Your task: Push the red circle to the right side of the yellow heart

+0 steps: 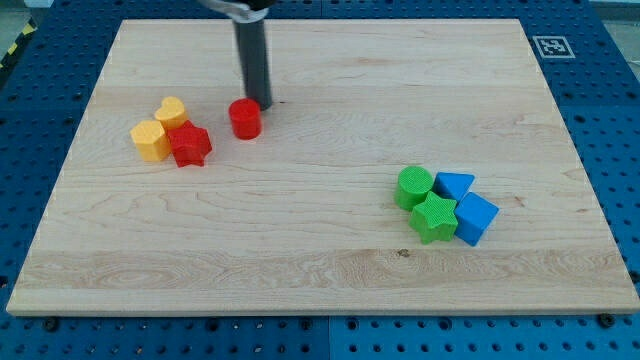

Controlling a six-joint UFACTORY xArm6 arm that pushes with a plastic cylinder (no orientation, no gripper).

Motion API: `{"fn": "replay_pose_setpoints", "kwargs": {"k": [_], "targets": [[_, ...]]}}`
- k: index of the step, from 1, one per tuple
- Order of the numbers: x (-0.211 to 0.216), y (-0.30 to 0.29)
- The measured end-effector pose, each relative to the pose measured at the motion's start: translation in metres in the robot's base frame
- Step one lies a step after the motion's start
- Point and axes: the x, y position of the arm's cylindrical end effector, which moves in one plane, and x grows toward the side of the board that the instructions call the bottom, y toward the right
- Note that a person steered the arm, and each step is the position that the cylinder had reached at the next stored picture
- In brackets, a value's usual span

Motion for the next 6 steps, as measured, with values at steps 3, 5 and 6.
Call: {"fn": "replay_pose_setpoints", "kwargs": {"k": [3,5,6], "targets": [[0.017,0.056],[0.056,0.013],[0.047,-0.015]]}}
